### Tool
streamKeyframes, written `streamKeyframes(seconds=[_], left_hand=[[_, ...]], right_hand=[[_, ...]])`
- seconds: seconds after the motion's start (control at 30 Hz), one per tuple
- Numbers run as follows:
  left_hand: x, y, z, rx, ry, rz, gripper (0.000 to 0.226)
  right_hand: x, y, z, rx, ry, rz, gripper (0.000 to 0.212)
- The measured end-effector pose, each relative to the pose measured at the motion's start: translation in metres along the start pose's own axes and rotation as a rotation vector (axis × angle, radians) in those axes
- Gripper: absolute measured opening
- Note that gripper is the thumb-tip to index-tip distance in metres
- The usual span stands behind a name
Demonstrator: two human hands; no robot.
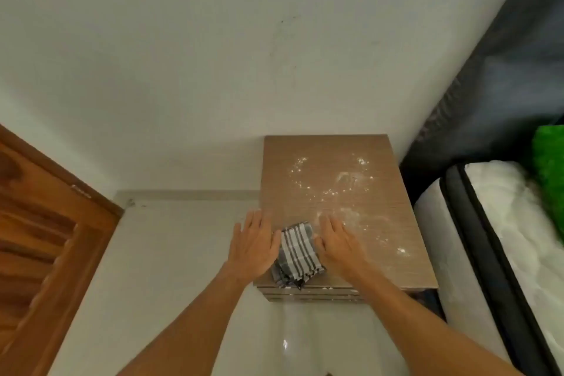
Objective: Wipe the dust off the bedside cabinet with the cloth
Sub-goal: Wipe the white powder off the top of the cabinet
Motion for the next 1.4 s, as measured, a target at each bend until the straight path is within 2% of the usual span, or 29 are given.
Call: streamKeyframes(seconds=[0.07, 0.17, 0.3, 0.4, 0.47, 0.53, 0.57, 0.67, 0.77, 0.9, 1.0, 1.07, 1.17, 1.23, 1.4], left_hand=[[0.005, -0.034, -0.007, -0.005, 0.015, -0.030, 0.045], [0.011, -0.083, -0.020, -0.045, 0.042, -0.095, 0.046], [0.026, -0.117, -0.028, -0.129, 0.041, -0.101, 0.049], [0.034, -0.129, -0.031, -0.222, 0.035, -0.065, 0.051], [0.039, -0.130, -0.034, -0.268, 0.031, -0.035, 0.052], [0.042, -0.131, -0.035, -0.286, 0.024, -0.039, 0.054], [0.043, -0.131, -0.036, -0.290, 0.034, -0.061, 0.055], [0.048, -0.129, -0.041, -0.362, 0.083, -0.121, 0.058], [0.051, -0.119, -0.038, -0.534, 0.106, -0.161, 0.054], [0.054, -0.124, -0.044, -0.712, 0.240, -0.235, 0.040], [0.053, -0.136, -0.046, -0.847, 0.325, -0.272, 0.042], [0.048, -0.140, -0.047, -0.961, 0.426, -0.269, 0.035], [0.043, -0.147, -0.048, -1.168, 0.578, -0.267, 0.024], [0.040, -0.147, -0.044, -1.291, 0.617, -0.278, 0.023], [0.041, -0.145, -0.039, -1.447, 0.649, -0.344, 0.023]], right_hand=[[0.006, -0.024, 0.018, 0.087, -0.055, 0.007, 0.039], [0.013, -0.063, 0.045, 0.140, -0.172, -0.022, 0.034], [0.029, -0.096, 0.071, 0.242, -0.363, 0.046, 0.039], [0.037, -0.111, 0.073, 0.249, -0.430, 0.110, 0.040], [0.042, -0.119, 0.074, 0.270, -0.451, 0.109, 0.030], [0.045, -0.123, 0.073, 0.337, -0.445, 0.088, 0.010], [0.046, -0.121, 0.071, 0.362, -0.413, 0.082, 0.002], [0.048, -0.106, 0.055, 0.415, -0.246, 0.078, 0.013], [0.047, -0.087, 0.036, 0.374, -0.076, 0.051, 0.019], [0.046, -0.069, 0.019, 0.195, 0.066, 0.088, 0.018], [0.041, -0.061, 0.011, 0.037, 0.127, 0.151, 0.016], [0.035, -0.063, 0.003, -0.093, 0.197, 0.168, 0.018], [0.020, -0.082, -0.008, -0.258, 0.359, 0.140, 0.048], [0.011, -0.093, -0.011, -0.294, 0.445, 0.116, 0.066], [-0.001, -0.096, -0.015, -0.389, 0.479, 0.123, 0.080]])
Point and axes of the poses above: each hand's wrist, its own x-axis towards the middle knuckle, its own y-axis out of the back of the hand, z = x × y, the point moved 9 cm from there along x, towards the middle knuckle, and after that the axes turned 1 degree about x, right-handed, at the moved point
